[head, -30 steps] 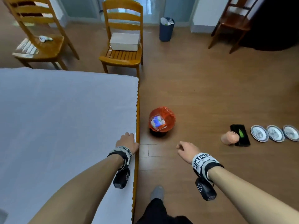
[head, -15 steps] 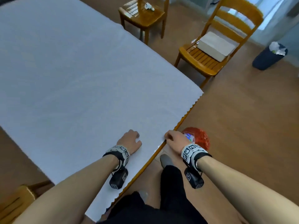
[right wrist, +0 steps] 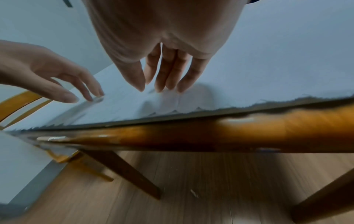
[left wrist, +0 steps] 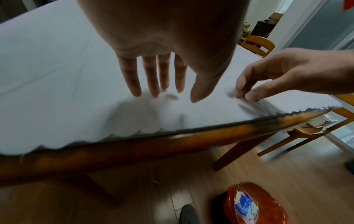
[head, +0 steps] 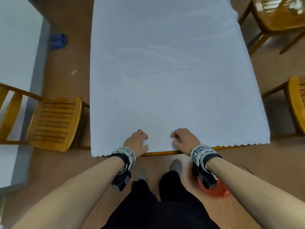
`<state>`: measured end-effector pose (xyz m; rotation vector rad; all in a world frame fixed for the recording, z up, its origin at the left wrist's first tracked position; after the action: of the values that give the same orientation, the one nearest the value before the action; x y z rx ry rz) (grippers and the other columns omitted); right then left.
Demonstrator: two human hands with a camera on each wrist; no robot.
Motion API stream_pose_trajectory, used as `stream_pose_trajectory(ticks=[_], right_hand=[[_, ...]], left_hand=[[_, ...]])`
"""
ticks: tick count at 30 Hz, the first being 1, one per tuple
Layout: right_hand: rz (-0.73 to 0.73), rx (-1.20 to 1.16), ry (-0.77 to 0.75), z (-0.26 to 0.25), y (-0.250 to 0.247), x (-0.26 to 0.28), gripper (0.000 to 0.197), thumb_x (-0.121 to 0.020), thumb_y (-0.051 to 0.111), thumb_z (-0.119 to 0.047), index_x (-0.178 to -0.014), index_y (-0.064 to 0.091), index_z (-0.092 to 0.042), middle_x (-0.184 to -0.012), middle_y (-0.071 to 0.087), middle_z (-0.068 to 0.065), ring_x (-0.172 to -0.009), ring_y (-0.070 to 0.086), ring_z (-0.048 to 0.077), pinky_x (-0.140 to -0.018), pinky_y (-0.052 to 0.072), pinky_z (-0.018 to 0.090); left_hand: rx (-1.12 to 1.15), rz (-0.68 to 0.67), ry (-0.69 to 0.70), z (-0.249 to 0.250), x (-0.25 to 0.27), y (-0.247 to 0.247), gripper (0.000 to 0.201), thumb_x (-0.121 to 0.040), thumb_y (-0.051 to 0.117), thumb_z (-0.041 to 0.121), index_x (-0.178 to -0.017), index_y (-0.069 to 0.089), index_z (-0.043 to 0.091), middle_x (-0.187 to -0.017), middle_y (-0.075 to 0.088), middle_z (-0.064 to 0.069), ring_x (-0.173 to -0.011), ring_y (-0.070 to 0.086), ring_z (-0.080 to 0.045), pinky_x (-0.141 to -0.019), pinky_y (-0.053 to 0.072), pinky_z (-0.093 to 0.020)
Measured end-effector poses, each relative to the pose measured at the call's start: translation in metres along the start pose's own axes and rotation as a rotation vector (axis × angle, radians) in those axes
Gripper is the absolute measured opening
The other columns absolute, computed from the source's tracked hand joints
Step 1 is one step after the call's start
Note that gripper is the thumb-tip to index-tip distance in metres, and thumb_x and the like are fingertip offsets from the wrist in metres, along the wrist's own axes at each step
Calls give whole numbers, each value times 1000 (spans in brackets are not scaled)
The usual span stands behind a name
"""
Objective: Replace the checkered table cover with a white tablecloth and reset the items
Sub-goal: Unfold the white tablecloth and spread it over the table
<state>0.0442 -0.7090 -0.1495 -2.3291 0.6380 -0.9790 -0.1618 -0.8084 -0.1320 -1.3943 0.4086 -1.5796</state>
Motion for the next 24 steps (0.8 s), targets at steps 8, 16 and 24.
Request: stream_pose_trajectory(ticks=[8,16,24], right_hand=[[0,357,-236,-1,20,5,58,-76,79,-39,-126,53,-24,-128,46,-2,-114,43,21,-92,47,35],[153,359,-444,0,32,10,24,-86,71,-30,-106,63,-21,-112,57,-3,-101,51,22,-85,46,36],[222,454,-425,-10,34,18,2,-92,61,-16,-90,61,-16,-98,58,2,-90,49,23,-78,49,40]], left_hand=[[-150,71,2,-3,16,36,63,-81,71,32,-136,42,26,-153,22,0,-135,28,-24,-100,40,-40],[-210,270,54,-7,13,45,57,-81,73,35,-131,47,26,-144,35,-2,-126,37,-26,-96,38,-42],[-139,345,192,-6,22,40,24,-93,62,34,-112,65,19,-126,51,-3,-113,47,-24,-88,46,-39]])
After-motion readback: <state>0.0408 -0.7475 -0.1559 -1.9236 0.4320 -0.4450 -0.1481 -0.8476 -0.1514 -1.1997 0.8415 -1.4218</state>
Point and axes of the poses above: each hand's wrist, its own x-axis away from the middle knuckle, its own y-axis out of the palm, z = x × y, the point moved 6 cm from there along -x, towards the middle knuckle
